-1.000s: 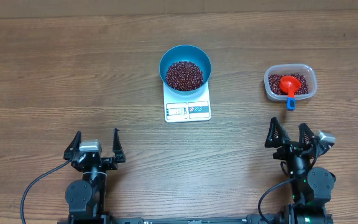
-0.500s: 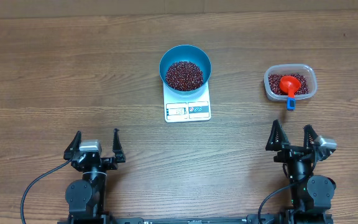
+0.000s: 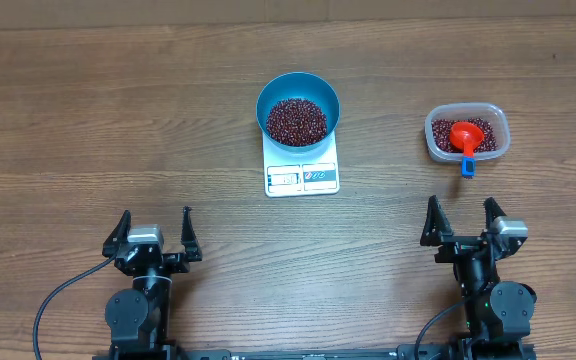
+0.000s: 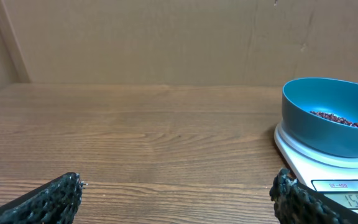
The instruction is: Scoop item into bowl and weigh 150g on scale
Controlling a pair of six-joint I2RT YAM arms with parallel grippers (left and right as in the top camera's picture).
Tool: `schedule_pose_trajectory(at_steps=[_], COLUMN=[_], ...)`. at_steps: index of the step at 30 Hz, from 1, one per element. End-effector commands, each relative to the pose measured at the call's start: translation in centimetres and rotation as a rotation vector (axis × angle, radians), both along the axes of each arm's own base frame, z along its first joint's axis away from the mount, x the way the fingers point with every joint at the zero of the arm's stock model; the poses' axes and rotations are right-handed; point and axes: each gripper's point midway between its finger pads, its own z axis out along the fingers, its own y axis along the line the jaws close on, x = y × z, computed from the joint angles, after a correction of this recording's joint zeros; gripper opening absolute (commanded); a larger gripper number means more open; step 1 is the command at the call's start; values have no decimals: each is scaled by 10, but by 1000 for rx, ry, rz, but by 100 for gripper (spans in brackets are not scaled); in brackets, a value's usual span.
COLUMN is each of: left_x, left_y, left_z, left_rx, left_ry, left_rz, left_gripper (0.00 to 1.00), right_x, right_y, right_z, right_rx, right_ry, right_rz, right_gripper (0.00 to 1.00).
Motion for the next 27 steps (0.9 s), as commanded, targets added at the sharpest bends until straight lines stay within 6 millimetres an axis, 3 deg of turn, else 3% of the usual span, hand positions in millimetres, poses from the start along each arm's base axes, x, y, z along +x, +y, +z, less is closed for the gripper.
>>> schedule_pose_trajectory(at_steps=[1,27], left_x=[0,0], left_y=[-1,-1], left_z=[1,1], left_rx=[21,21], left_ry=[-6,-6], left_rz=[-11,-11], left_gripper=[100,100], right_x=[0,0], right_y=[0,2], right_z=[-2,-2], right_rx=[-30,-29], right_ry=[-6,-6], right_rz=[-5,12], right_gripper=[100,100])
